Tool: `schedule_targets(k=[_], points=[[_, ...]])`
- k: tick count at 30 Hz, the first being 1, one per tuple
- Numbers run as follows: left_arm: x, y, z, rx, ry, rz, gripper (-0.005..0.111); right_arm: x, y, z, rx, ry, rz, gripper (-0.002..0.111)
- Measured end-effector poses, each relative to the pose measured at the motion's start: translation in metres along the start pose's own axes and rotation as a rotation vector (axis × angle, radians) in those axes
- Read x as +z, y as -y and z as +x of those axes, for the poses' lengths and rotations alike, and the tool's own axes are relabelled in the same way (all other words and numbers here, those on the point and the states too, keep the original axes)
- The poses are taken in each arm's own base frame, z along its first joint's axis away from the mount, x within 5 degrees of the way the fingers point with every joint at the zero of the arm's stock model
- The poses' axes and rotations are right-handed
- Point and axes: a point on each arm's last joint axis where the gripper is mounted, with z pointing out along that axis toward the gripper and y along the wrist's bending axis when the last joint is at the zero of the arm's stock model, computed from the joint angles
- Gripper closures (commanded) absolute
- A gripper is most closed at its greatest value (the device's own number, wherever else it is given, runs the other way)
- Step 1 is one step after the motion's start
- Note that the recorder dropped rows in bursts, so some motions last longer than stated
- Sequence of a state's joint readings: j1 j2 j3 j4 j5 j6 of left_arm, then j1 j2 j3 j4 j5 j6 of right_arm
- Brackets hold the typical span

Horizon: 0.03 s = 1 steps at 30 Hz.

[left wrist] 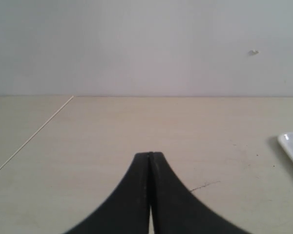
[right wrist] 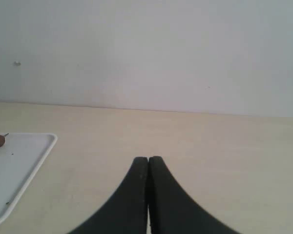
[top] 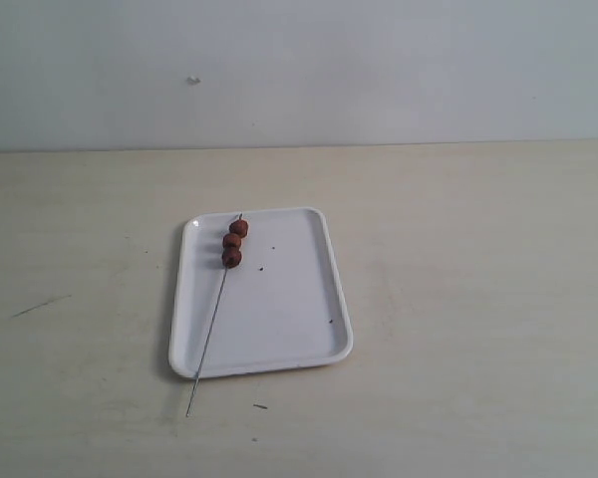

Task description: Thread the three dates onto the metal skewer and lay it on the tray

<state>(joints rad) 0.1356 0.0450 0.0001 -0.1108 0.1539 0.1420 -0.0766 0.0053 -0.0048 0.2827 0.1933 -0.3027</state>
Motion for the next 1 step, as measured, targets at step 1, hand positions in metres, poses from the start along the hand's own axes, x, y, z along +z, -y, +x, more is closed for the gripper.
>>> schedule_targets(k=[1], points=[[0.0, 0.0, 0.0, 0.0, 0.0, 0.0, 0.107, 0.0, 0.0, 0.0, 0.0, 0.0, 0.0, 0.108]])
